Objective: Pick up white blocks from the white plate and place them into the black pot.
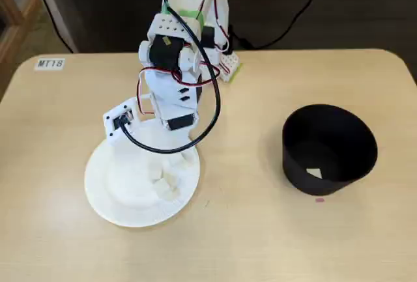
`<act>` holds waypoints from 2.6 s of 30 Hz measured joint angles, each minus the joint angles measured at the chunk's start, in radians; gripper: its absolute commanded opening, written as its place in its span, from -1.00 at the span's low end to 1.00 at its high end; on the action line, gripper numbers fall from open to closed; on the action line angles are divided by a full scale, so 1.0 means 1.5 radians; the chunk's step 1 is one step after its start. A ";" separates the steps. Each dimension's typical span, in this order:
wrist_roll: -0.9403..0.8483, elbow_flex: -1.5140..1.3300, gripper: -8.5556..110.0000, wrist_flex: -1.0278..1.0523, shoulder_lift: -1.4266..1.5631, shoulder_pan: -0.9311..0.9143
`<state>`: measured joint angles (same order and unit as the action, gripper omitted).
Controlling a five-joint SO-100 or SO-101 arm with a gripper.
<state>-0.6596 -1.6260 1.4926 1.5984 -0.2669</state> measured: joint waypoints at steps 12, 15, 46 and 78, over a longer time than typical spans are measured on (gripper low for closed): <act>0.021 -0.002 -0.45 0.026 -0.036 -0.024; 0.028 -0.003 -0.48 0.016 -0.052 -0.013; 0.050 -0.021 -0.64 -0.058 -0.130 -0.016; 0.390 -0.022 -0.90 -0.311 0.169 0.237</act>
<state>-0.0752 -1.6598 1.0262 1.8515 0.0890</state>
